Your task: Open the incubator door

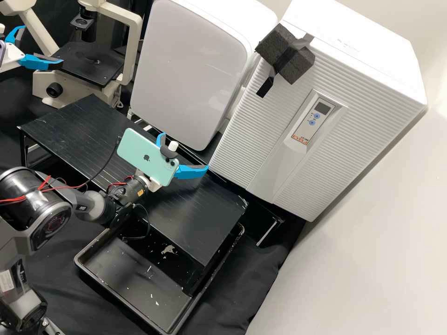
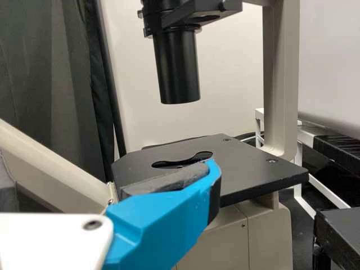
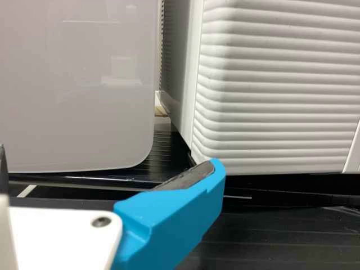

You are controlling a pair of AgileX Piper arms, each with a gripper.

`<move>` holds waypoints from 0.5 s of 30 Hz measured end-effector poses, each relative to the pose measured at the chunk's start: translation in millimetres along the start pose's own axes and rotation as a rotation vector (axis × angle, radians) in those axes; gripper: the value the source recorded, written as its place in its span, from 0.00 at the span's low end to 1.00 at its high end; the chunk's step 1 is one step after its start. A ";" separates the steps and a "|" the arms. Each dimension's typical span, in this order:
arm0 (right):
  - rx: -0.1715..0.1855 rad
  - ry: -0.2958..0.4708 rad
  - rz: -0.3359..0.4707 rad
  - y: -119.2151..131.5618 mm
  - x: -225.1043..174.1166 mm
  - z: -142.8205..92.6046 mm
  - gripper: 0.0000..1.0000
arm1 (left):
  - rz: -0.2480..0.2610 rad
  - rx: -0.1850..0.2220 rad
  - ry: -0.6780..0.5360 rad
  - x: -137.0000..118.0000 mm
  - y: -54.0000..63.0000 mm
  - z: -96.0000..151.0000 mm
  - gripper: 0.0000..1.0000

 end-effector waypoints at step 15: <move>-0.002 0.026 0.064 15.6 -1.6 -11.9 1.00 | 0.000 0.000 0.000 0.0 0.0 0.0 1.00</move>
